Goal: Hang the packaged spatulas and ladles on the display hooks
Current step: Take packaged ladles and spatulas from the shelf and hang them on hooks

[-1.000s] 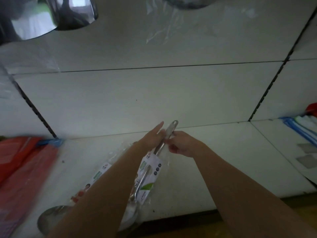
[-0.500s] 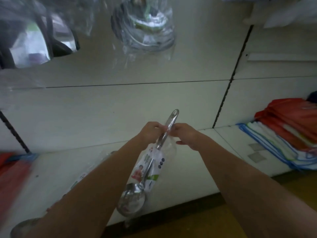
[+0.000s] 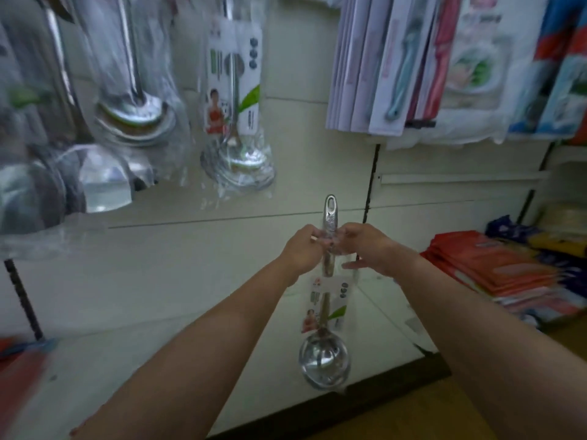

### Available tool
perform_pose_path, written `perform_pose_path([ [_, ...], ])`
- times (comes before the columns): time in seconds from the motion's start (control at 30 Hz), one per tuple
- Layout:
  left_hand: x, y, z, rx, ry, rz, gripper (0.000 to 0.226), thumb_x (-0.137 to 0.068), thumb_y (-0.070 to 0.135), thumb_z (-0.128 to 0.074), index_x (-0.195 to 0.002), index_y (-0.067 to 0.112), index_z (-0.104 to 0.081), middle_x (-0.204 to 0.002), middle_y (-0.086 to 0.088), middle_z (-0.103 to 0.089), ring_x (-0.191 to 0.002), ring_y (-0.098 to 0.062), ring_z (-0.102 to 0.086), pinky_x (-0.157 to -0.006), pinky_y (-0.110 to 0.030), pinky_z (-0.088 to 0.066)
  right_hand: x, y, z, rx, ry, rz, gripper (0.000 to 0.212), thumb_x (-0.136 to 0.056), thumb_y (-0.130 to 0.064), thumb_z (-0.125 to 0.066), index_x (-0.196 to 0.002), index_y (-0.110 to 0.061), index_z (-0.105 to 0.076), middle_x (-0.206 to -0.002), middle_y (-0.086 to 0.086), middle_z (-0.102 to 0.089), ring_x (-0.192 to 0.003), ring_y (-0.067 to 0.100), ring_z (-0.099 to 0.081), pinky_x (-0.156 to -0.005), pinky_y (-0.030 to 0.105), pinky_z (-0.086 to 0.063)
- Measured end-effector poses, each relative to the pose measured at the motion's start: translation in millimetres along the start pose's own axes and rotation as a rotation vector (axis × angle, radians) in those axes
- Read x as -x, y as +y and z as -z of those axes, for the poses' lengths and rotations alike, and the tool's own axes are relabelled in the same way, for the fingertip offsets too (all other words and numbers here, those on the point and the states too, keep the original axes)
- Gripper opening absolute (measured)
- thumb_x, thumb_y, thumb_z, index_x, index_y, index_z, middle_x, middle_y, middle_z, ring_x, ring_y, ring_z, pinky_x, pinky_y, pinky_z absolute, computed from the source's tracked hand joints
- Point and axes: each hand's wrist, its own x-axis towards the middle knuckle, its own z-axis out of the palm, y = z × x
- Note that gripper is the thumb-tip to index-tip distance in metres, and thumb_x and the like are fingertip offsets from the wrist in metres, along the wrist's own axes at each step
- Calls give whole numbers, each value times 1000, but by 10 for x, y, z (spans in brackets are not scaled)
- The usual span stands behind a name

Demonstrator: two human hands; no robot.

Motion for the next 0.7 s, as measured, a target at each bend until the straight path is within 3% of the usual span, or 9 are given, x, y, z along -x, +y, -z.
perform_pose_path([
  [0.3, 396, 1027, 441, -24, -13, -119, 12, -88, 15, -61, -89, 10, -49, -67, -3, -47, -56, -12, -39, -51, -23, -30, 473, -816, 184, 3, 44, 172, 14, -93, -9, -55, -86, -19, -61, -70, 2, -57, -63, 12, -52, -64, 28, -50],
  [0.53, 629, 1574, 867, -87, 101, -220, 13, -86, 8, -55, -98, 10, -50, -78, -4, -52, -65, -13, -44, -54, -25, -33, 735, -1513, 76, 165, 167, 391, 18, -94, -5, -50, -106, -8, -63, -84, 11, -55, -68, 16, -47, -58, 24, -36],
  [0.63, 677, 1701, 1047, -107, 148, -232, 15, -87, 10, -55, -101, 11, -49, -79, -4, -51, -67, -14, -44, -55, -25, -35, 710, -1749, 18, 269, 199, 452, 20, -92, -6, -51, -108, -2, -64, -79, 9, -55, -63, 12, -45, -56, 22, -34],
  [0.7, 690, 1792, 1185, -104, 174, -240, 8, -88, 7, -53, -94, 12, -52, -77, -3, -50, -68, -15, -45, -57, -25, -36, 678, -1926, -22, 313, 197, 490, 20, -92, -7, -52, -106, -2, -65, -70, 4, -53, -61, 11, -44, -55, 23, -33],
])
